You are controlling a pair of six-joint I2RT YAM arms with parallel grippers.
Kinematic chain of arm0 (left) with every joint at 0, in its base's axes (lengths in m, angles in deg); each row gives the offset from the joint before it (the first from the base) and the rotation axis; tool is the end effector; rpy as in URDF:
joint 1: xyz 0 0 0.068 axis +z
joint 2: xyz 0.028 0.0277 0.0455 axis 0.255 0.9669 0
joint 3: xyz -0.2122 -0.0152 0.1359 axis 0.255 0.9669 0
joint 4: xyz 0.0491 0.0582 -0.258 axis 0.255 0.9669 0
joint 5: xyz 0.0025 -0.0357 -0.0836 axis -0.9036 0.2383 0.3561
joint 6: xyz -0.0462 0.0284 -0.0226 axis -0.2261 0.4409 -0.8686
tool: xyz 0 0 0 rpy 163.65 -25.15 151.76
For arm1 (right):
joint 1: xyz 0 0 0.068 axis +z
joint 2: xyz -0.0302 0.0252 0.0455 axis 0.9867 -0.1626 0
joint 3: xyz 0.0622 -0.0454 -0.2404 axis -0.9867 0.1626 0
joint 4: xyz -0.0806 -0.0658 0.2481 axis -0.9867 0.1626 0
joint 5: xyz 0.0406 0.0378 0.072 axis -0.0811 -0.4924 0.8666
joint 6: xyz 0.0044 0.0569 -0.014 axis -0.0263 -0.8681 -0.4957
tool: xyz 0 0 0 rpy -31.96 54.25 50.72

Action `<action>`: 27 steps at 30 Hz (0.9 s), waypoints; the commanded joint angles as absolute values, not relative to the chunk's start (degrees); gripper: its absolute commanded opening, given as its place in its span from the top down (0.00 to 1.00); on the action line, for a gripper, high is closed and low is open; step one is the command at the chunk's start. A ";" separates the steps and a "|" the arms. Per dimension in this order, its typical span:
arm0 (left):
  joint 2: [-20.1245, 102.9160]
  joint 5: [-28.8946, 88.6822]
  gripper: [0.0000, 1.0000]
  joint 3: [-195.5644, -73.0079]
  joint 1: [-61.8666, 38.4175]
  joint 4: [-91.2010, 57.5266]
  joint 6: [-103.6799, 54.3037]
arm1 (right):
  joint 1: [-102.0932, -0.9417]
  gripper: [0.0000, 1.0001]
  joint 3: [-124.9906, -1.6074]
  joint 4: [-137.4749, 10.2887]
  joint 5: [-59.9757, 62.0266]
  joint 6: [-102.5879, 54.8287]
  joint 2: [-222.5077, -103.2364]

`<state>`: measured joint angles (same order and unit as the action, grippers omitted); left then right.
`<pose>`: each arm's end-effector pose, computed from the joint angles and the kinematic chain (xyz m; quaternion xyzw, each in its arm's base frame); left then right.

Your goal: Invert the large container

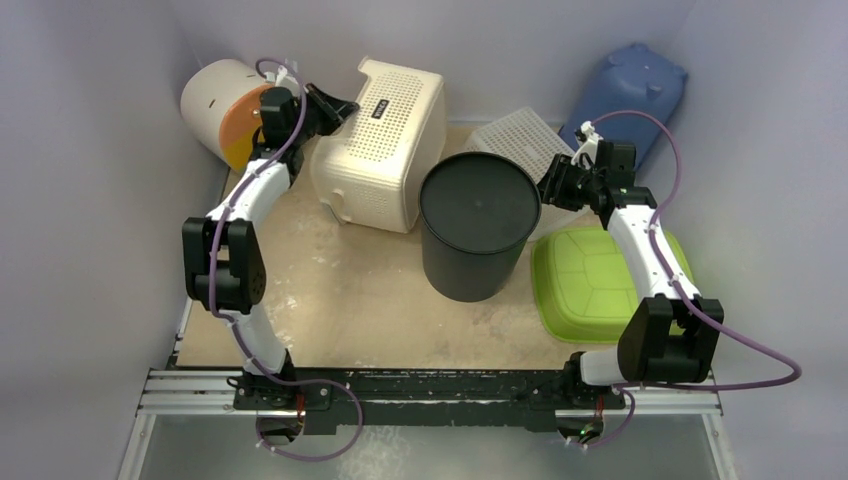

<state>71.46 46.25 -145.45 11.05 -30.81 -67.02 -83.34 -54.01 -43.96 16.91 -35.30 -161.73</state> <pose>0.4518 -0.0472 0.2960 -0.1790 0.7183 -0.4538 0.4960 0.3319 0.0014 0.2886 0.0625 0.8667 0.2406 0.4324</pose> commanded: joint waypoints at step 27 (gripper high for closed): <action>72.48 5.14 0.35 -146.33 12.60 14.31 -32.63 | -83.68 0.51 -52.45 -46.03 18.61 -33.85 -162.69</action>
